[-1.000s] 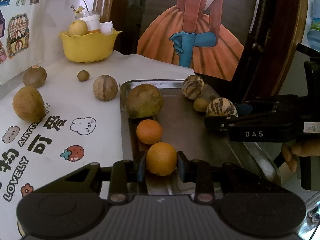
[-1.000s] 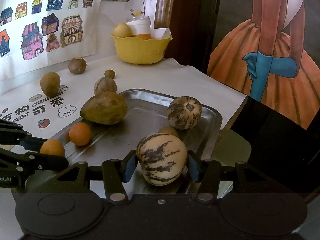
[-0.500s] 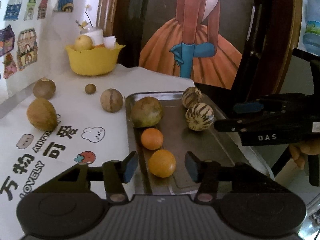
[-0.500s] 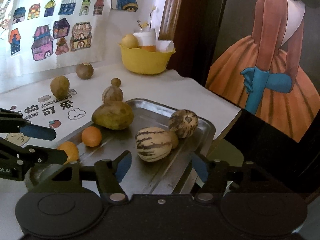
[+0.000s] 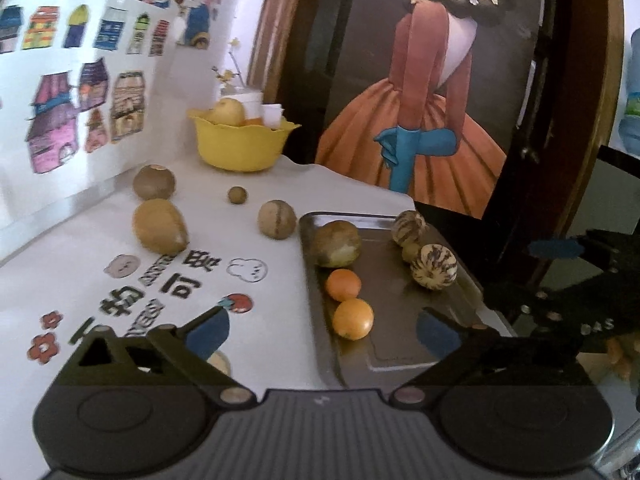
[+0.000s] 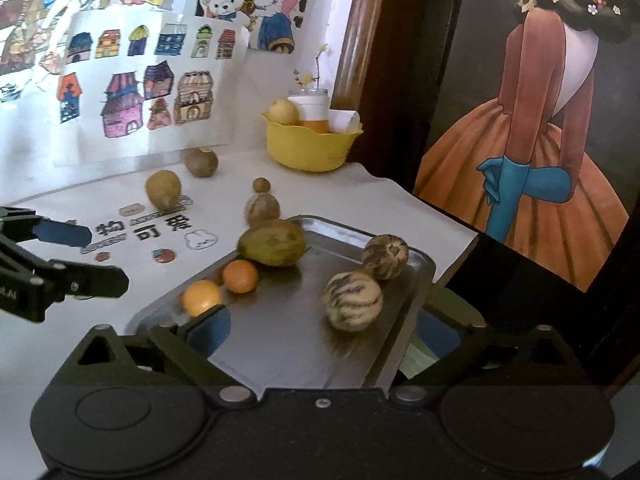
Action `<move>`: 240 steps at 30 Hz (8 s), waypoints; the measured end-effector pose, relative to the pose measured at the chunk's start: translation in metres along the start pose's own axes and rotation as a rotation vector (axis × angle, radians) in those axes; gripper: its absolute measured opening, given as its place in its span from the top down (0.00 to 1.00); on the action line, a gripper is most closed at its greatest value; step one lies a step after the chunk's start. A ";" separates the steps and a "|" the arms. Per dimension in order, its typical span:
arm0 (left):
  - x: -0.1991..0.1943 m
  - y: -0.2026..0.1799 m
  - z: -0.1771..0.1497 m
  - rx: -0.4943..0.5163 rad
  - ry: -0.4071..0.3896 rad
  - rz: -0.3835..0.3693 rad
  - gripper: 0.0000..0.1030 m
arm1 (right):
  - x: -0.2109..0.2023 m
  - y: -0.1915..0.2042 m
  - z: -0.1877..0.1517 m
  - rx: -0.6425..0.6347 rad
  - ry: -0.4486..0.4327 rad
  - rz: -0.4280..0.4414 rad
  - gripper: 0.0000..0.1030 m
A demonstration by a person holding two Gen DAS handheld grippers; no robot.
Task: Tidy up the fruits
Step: 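Withdraw both open tools from the tray toward the remaining fruits, then grasp the large yellow fruit with the left tool while the right tool grasps the tan fruit, then carry the yellow fruit to the tray with the left tool while the right tool carries the tan fruit, then release the yellow fruit on the tray with the left tool while the right tool releases the tan fruit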
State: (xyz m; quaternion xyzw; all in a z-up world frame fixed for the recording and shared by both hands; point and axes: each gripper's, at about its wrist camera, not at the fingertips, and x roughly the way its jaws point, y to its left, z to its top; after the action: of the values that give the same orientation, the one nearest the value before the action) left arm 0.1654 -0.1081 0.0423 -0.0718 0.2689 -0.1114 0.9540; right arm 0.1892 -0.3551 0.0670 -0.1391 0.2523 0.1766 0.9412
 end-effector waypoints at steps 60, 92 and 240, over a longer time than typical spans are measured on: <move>-0.015 0.136 0.020 -0.085 0.080 0.241 0.00 | 0.057 0.117 0.048 -0.252 0.082 0.187 0.01; 0.142 0.153 0.077 -0.156 0.073 0.198 0.05 | 0.258 0.054 0.123 -0.165 0.238 0.261 0.16; 0.035 -0.010 0.017 -0.141 0.096 -0.090 0.03 | 0.039 -0.019 -0.012 0.035 0.108 0.054 0.28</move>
State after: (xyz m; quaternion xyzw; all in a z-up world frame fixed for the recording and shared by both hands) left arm 0.2015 -0.1256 0.0414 -0.1456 0.3178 -0.1380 0.9267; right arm 0.2235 -0.3663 0.0392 -0.1251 0.3093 0.1896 0.9235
